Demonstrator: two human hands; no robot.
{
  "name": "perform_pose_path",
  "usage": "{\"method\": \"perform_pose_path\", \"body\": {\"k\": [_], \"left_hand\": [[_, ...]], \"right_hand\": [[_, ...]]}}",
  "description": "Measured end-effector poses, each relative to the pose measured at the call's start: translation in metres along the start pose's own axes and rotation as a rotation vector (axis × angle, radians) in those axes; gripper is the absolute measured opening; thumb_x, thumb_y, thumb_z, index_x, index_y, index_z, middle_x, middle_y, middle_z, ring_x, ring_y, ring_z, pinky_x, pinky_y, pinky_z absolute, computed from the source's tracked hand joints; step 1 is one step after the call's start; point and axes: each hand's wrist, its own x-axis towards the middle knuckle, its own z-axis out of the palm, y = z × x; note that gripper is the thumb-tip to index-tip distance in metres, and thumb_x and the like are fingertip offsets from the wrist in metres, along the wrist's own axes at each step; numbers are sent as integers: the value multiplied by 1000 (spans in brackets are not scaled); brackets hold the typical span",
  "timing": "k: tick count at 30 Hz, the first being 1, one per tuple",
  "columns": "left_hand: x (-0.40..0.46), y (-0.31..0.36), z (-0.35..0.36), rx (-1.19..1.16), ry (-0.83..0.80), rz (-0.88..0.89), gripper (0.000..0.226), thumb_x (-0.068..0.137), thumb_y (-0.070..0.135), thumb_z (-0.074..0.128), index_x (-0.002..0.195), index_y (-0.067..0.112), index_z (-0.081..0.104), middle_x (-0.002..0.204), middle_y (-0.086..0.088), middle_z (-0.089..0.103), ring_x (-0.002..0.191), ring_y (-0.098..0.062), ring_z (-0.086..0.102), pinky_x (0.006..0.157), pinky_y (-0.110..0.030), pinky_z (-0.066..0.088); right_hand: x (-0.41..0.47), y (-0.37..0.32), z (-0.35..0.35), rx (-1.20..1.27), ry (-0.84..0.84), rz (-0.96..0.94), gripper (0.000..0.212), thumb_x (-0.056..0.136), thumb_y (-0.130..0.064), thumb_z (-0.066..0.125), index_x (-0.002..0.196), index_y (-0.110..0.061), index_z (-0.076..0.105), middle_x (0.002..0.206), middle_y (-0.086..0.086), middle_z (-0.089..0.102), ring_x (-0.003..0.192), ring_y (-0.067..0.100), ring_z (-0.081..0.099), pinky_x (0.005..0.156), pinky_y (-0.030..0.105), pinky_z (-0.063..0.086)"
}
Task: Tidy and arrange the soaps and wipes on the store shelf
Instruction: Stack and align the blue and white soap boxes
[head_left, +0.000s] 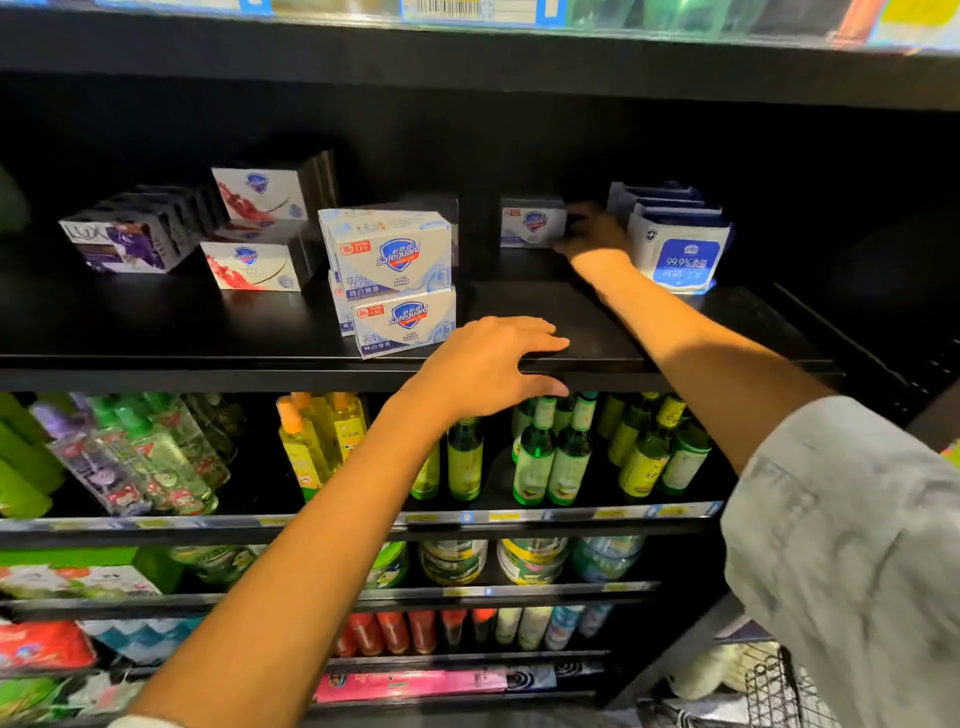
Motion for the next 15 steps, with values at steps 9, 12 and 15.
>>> {"method": "perform_pose_path", "body": {"k": [9, 12, 15], "left_hand": [[3, -2, 2, -50, 14, -14, 64, 87, 62, 71, 144, 36, 59, 157, 11, 49, 149, -7, 38, 121, -44, 36], [2, -1, 1, -46, 15, -28, 64, 87, 63, 71, 144, 38, 59, 157, 13, 48, 149, -8, 39, 120, -44, 37], [1, 1, 0, -35, 16, -26, 63, 88, 63, 71, 144, 38, 59, 157, 14, 49, 148, -9, 39, 119, -44, 38]], "right_hand": [[25, 0, 19, 158, 77, 20, 66, 81, -22, 88, 138, -11, 57, 142, 9, 62, 134, 26, 56, 111, 30, 43], [29, 4, 21, 161, 139, 23, 62, 77, -23, 90, 131, -13, 61, 137, 8, 66, 131, 27, 59, 111, 34, 46], [30, 4, 23, 183, 109, 28, 58, 81, -17, 87, 132, -8, 61, 137, 11, 66, 132, 27, 58, 111, 30, 44]]}}
